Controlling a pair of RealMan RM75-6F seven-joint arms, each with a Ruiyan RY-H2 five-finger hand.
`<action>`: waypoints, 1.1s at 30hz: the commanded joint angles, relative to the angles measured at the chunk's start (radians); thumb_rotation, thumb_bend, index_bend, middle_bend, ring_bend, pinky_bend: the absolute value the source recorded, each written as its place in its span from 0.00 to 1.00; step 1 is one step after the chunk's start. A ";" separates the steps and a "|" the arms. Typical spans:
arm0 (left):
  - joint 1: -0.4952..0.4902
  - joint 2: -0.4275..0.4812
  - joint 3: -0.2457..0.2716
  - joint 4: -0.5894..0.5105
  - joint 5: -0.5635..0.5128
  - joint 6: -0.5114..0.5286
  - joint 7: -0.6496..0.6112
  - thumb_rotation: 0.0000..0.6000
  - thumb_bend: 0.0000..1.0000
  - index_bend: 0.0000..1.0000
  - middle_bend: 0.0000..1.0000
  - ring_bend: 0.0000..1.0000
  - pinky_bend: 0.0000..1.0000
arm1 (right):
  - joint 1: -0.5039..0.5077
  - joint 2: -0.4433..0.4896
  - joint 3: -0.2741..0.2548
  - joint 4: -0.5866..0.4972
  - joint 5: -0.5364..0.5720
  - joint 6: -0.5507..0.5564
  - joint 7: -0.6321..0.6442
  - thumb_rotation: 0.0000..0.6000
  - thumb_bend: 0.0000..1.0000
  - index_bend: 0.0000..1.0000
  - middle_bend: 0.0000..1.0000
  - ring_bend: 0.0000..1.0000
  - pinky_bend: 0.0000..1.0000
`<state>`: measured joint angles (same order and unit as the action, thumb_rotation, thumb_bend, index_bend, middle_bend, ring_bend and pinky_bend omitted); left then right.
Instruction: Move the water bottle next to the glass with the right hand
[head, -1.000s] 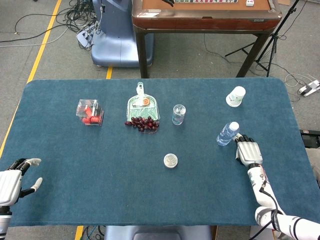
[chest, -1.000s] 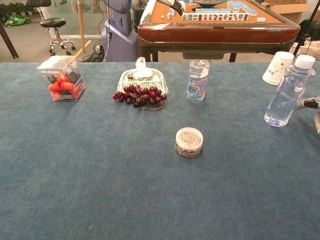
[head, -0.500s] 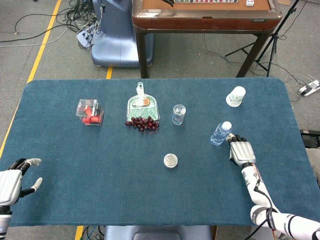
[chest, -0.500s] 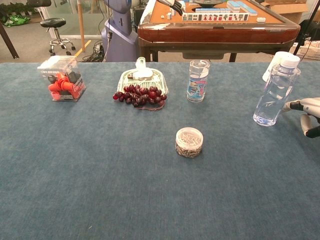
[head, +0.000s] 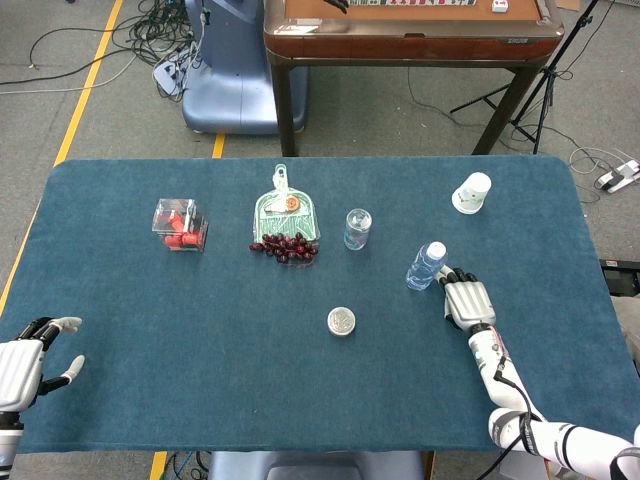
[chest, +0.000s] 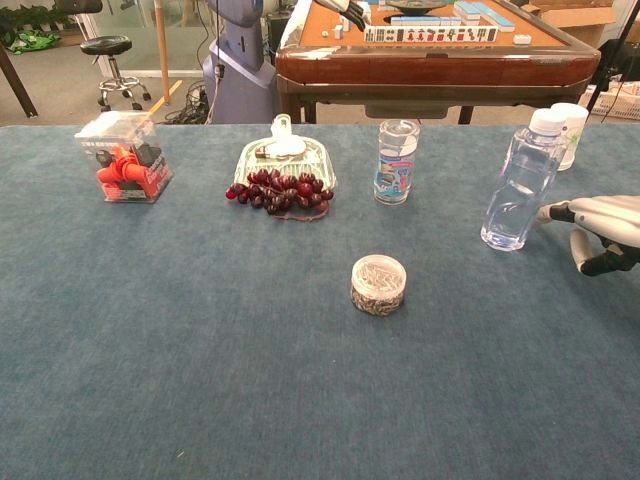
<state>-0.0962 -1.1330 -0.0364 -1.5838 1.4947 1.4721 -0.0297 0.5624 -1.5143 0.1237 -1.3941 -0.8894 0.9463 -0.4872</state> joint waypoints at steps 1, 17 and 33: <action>0.000 0.001 0.000 0.000 -0.001 -0.002 -0.001 1.00 0.31 0.31 0.38 0.26 0.44 | 0.007 -0.007 0.002 0.001 0.003 0.001 -0.007 1.00 1.00 0.16 0.09 0.07 0.17; 0.000 0.005 -0.001 -0.003 -0.008 -0.007 -0.002 1.00 0.31 0.31 0.38 0.26 0.44 | 0.052 -0.054 0.008 -0.001 0.024 0.002 -0.048 1.00 1.00 0.16 0.09 0.07 0.17; -0.001 0.009 -0.001 -0.006 -0.015 -0.014 -0.001 1.00 0.31 0.31 0.38 0.26 0.44 | 0.088 -0.075 0.009 -0.046 0.034 0.013 -0.083 1.00 1.00 0.16 0.09 0.06 0.16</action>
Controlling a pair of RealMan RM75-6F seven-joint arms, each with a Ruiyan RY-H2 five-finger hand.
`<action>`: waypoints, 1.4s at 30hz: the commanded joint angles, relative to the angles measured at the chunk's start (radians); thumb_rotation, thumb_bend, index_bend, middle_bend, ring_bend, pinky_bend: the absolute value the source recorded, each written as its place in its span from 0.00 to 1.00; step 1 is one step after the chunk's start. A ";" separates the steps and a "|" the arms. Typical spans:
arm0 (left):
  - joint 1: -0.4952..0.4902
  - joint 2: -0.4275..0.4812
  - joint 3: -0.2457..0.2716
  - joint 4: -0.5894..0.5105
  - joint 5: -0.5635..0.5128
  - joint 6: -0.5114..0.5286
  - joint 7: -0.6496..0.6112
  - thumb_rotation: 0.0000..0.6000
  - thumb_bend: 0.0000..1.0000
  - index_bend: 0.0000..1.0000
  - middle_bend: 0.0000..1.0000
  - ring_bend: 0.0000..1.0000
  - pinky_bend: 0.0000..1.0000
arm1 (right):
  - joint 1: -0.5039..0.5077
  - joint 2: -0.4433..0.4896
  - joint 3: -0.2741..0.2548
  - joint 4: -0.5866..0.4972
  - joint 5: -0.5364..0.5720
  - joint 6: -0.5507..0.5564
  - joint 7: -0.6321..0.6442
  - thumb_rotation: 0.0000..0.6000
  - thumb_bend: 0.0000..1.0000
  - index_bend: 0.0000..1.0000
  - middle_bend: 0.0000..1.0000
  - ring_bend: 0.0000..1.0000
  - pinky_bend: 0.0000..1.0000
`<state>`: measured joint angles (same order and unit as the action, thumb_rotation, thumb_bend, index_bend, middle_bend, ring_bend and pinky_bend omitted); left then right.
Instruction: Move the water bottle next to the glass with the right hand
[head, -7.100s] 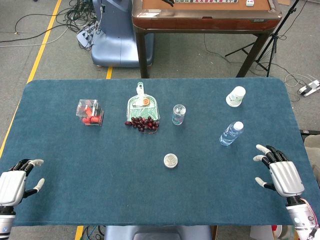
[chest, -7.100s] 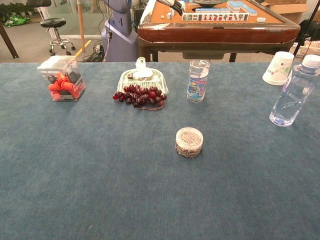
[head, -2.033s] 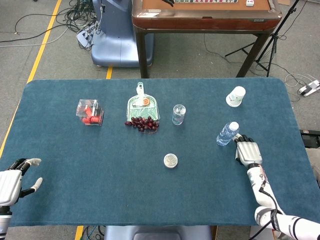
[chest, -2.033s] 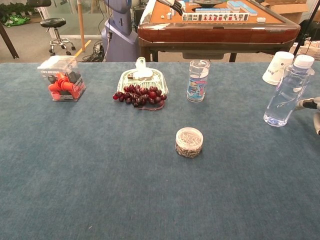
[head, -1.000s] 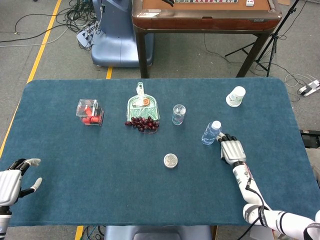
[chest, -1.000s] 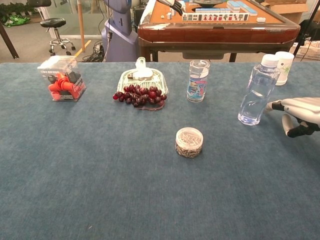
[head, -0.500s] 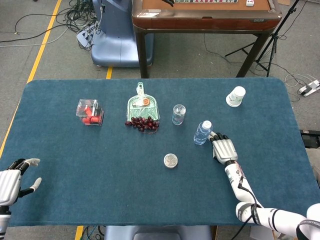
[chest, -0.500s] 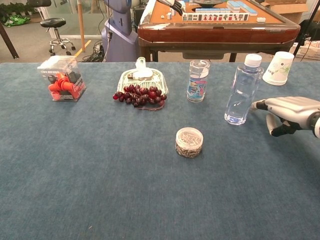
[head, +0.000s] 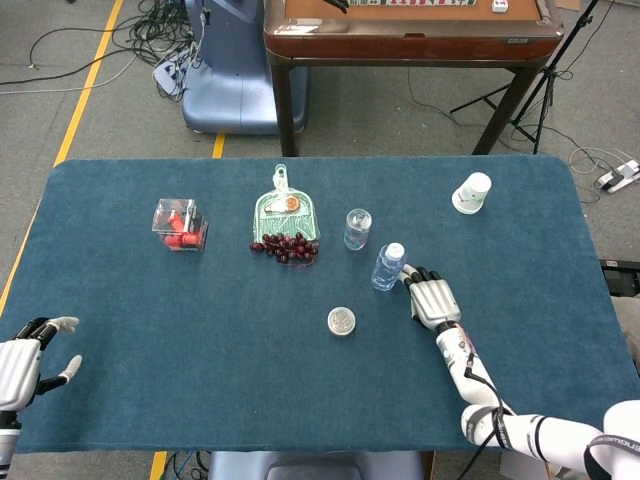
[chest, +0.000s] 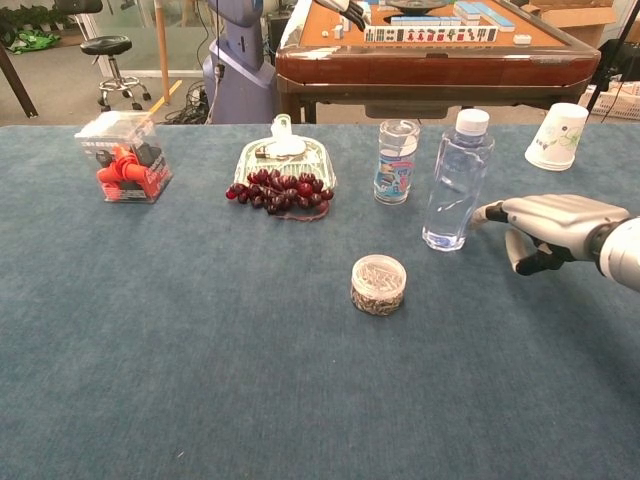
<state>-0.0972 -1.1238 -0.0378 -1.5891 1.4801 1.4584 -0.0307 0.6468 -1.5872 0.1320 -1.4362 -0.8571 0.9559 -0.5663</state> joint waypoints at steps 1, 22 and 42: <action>0.000 0.000 0.000 -0.001 0.000 0.000 0.000 1.00 0.31 0.31 0.38 0.26 0.44 | 0.005 -0.004 0.000 -0.006 0.003 0.004 -0.006 1.00 1.00 0.16 0.09 0.06 0.16; 0.002 0.006 -0.002 -0.004 -0.005 0.000 -0.005 1.00 0.31 0.31 0.38 0.26 0.44 | 0.054 -0.051 0.006 -0.009 0.024 0.002 -0.029 1.00 1.00 0.16 0.09 0.06 0.16; 0.003 0.011 -0.003 -0.006 -0.006 0.001 -0.005 1.00 0.31 0.31 0.38 0.26 0.44 | 0.086 -0.074 0.008 -0.026 0.032 0.011 -0.042 1.00 1.00 0.16 0.09 0.06 0.16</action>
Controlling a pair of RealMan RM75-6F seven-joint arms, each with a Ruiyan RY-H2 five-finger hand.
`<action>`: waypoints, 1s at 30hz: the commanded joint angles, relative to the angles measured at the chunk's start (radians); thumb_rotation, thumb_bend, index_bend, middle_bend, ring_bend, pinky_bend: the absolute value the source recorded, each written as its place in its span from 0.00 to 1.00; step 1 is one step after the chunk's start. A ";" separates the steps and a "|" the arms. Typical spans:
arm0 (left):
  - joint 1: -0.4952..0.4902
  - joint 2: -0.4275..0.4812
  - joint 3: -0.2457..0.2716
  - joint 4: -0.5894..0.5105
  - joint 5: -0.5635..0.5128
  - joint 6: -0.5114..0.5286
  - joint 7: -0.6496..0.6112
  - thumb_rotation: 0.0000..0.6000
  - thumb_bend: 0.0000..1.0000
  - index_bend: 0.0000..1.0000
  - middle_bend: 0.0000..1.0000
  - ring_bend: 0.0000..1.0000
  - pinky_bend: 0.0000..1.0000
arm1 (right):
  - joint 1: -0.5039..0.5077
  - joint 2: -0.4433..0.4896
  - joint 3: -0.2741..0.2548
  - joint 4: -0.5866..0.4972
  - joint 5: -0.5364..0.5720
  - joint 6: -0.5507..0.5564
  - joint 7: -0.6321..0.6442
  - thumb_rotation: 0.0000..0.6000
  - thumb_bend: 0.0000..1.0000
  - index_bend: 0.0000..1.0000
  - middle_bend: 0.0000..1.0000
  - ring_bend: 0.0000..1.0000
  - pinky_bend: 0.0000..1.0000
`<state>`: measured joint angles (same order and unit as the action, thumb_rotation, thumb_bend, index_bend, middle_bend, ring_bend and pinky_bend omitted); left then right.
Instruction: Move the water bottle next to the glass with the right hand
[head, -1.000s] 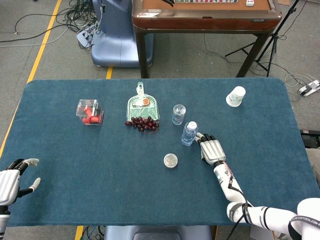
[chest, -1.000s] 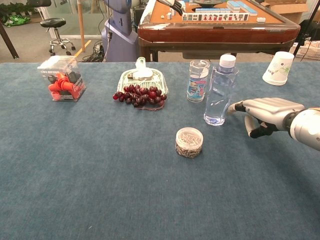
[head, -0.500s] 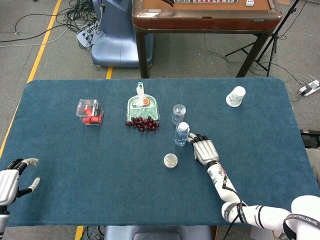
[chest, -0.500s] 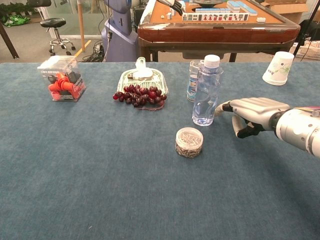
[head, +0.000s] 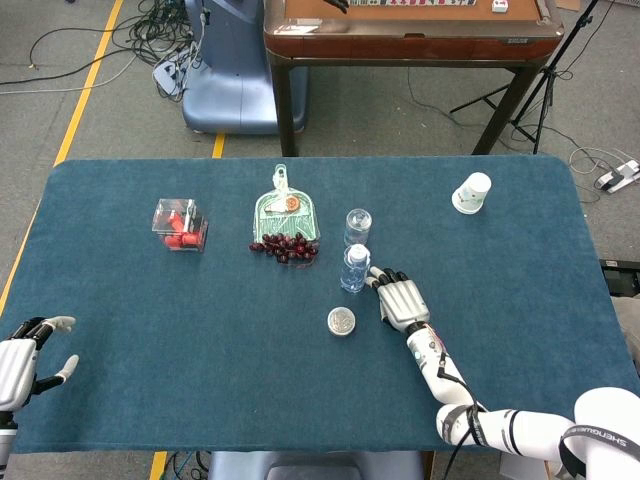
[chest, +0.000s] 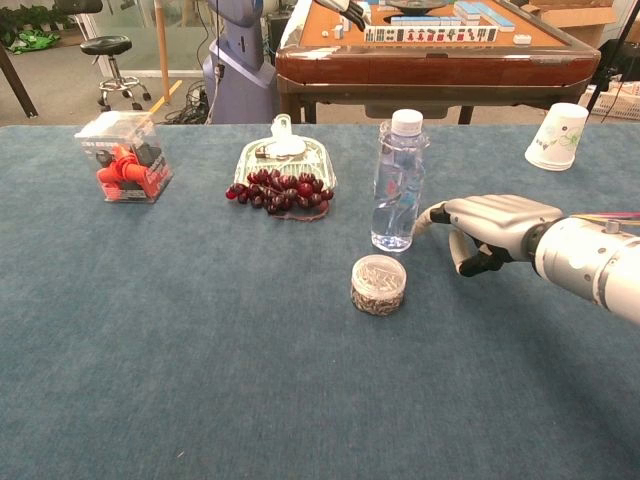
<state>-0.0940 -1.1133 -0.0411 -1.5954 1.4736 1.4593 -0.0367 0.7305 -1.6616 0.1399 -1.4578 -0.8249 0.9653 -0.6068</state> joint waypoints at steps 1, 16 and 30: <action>0.000 0.000 0.000 0.001 0.001 0.000 0.001 1.00 0.31 0.31 0.38 0.26 0.44 | 0.002 0.002 0.000 -0.007 -0.001 0.003 -0.001 1.00 1.00 0.16 0.09 0.06 0.16; 0.000 0.000 0.003 0.000 0.002 -0.003 0.008 1.00 0.31 0.31 0.38 0.26 0.44 | 0.000 0.058 -0.019 -0.082 0.006 0.010 -0.007 1.00 1.00 0.16 0.09 0.06 0.16; -0.001 0.000 0.005 -0.011 0.008 0.001 0.031 1.00 0.31 0.31 0.38 0.26 0.44 | -0.141 0.395 -0.130 -0.431 -0.163 0.242 -0.034 1.00 0.63 0.18 0.13 0.06 0.16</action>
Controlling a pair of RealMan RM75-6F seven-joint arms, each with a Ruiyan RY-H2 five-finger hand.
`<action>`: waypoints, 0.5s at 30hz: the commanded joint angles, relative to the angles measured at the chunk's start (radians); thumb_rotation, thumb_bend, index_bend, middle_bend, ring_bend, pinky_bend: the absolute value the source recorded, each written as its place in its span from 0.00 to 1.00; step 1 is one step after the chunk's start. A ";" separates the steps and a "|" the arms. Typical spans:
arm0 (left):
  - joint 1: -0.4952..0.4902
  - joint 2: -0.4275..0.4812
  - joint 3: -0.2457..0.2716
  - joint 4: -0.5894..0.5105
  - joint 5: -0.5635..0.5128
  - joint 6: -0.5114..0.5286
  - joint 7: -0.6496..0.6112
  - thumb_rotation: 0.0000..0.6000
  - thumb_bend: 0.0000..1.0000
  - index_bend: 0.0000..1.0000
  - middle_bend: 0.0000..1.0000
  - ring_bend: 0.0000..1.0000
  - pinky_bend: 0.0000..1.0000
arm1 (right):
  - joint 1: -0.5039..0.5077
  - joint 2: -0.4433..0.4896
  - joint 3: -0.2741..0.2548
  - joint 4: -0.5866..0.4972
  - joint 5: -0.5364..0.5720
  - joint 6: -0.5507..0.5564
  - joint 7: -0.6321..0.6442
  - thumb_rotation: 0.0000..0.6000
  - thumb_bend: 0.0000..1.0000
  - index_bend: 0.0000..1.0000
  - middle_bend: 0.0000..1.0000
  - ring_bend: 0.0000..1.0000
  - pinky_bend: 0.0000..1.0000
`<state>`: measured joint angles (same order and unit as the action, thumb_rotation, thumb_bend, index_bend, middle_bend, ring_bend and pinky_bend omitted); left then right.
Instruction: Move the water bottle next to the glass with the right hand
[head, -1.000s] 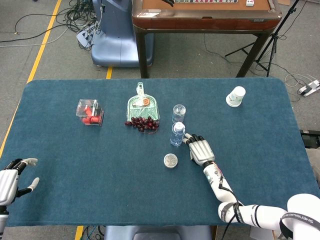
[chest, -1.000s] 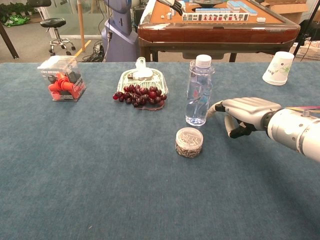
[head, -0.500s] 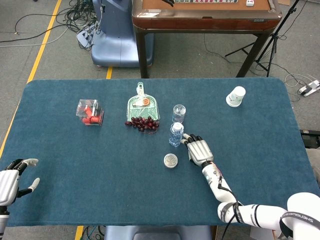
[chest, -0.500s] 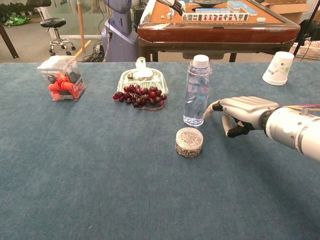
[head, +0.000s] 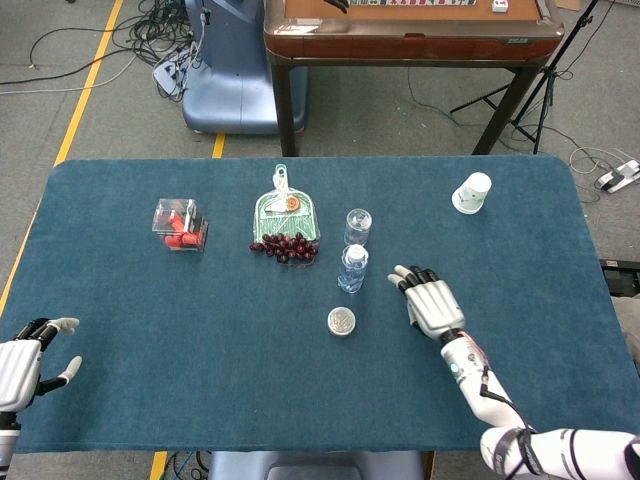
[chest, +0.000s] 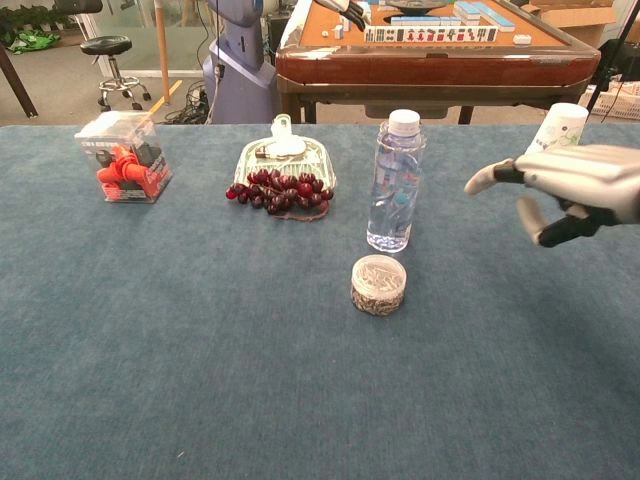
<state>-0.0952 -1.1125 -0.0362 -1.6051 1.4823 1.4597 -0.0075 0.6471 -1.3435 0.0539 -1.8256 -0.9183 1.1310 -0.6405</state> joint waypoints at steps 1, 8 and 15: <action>0.000 -0.001 -0.001 -0.001 -0.001 0.001 0.003 1.00 0.31 0.31 0.38 0.26 0.44 | -0.074 0.096 -0.055 -0.074 -0.089 0.098 0.003 1.00 0.56 0.18 0.13 0.06 0.16; -0.001 -0.009 -0.004 0.006 -0.004 0.002 0.009 1.00 0.31 0.31 0.38 0.26 0.44 | -0.213 0.208 -0.126 -0.101 -0.244 0.251 0.100 1.00 0.27 0.18 0.13 0.06 0.16; 0.002 -0.031 -0.018 0.034 -0.003 0.028 -0.014 1.00 0.30 0.31 0.36 0.26 0.44 | -0.383 0.277 -0.197 -0.075 -0.465 0.435 0.296 1.00 0.22 0.18 0.13 0.06 0.16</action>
<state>-0.0936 -1.1416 -0.0529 -1.5728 1.4788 1.4857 -0.0201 0.3276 -1.0984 -0.1097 -1.9120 -1.3125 1.4993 -0.4137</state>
